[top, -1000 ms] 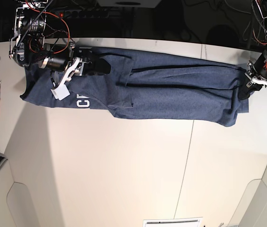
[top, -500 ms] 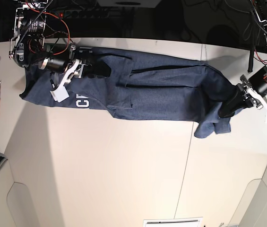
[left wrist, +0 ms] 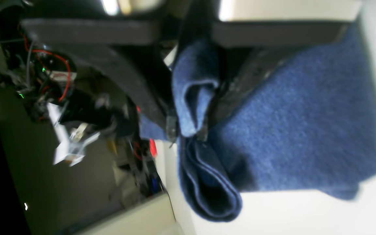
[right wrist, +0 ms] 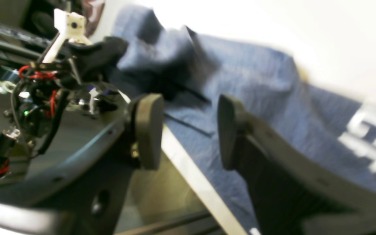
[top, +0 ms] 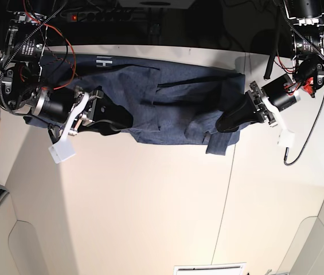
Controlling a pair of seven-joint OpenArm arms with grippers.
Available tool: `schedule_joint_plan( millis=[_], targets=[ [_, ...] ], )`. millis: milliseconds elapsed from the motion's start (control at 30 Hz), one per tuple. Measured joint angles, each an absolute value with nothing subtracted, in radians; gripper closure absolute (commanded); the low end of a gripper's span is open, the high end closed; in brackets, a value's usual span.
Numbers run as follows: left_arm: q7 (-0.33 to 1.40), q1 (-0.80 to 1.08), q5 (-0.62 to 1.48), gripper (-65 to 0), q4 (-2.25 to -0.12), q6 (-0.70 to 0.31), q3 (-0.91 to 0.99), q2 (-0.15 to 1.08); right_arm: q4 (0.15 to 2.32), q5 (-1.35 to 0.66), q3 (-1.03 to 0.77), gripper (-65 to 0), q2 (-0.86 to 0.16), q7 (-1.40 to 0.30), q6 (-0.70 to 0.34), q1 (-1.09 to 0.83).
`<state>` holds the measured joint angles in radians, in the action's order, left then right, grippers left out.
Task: Layout the t-shirt on the table in an organized manner, then fold the t-shirt properly
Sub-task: 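Grasp the shirt end with the left gripper and fold it toward the right gripper, then press and smooth the folded end with the left gripper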
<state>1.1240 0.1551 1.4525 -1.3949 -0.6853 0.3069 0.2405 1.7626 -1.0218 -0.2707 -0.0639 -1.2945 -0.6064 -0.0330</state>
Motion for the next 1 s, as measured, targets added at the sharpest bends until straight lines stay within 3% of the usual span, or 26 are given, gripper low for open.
schedule_joint_plan(
  millis=[400, 833, 1000],
  targets=[
    [1.124, 0.155, 1.452, 0.0, -1.407, -0.685, 0.261, 0.16, 1.85, -0.888, -0.29, -26.4, -0.064, -1.217, -0.606, -0.033],
    [1.124, 0.143, 1.446, 0.0, -1.409, -0.685, 0.154, 0.127, 1.85, -0.818, -0.59, -26.4, -0.064, -1.17, -0.598, -0.033],
    [1.051, 0.101, 1.319, 0.0, -1.409, -0.685, 0.089, 0.109, 1.85, -0.819, -0.638, -26.4, -0.064, -1.169, -0.587, -0.036]
  ],
)
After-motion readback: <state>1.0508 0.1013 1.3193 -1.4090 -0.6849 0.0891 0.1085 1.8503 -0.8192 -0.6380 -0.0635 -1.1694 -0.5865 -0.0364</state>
